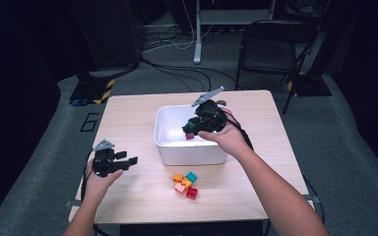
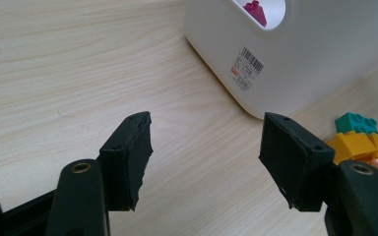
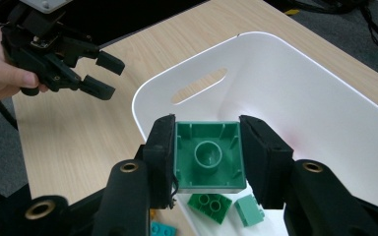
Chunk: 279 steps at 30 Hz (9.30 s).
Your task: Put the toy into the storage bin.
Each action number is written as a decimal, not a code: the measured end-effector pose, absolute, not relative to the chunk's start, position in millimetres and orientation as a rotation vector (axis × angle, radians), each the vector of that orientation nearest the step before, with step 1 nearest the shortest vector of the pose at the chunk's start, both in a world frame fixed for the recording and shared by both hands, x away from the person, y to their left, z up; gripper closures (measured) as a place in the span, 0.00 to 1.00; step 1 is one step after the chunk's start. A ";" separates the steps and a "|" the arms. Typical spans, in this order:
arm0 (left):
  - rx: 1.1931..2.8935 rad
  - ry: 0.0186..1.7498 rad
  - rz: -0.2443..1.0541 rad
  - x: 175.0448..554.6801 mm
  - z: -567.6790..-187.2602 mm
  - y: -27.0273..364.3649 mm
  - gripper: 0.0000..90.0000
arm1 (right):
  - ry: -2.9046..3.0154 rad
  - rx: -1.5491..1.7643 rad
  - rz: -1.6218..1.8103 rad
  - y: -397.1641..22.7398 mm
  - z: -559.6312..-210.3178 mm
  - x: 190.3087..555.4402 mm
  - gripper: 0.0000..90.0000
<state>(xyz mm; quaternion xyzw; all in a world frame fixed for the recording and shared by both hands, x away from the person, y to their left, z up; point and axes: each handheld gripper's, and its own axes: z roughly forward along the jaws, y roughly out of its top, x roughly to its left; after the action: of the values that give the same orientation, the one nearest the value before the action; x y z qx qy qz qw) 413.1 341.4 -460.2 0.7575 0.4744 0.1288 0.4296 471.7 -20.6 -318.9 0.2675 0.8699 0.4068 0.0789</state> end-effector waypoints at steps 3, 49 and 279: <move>1.890 1.184 0.321 413.1 -460.2 341.5 0.40 | 2.601 0.787 1.212 -13.2 -319.5 477.7 0.65; 1.881 1.184 0.314 414.0 -461.3 344.1 0.40 | 2.571 0.885 1.021 16.6 -385.8 563.3 0.65; 1.876 1.198 0.335 413.5 -460.8 346.5 0.40 | 2.569 0.739 1.220 -20.3 -317.7 461.3 0.65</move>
<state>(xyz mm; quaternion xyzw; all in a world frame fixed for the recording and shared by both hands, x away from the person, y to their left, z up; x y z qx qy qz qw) 413.5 346.5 -460.8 0.7520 0.4804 0.1344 0.4308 461.3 -20.3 -317.7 0.2501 0.8698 0.4130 0.1012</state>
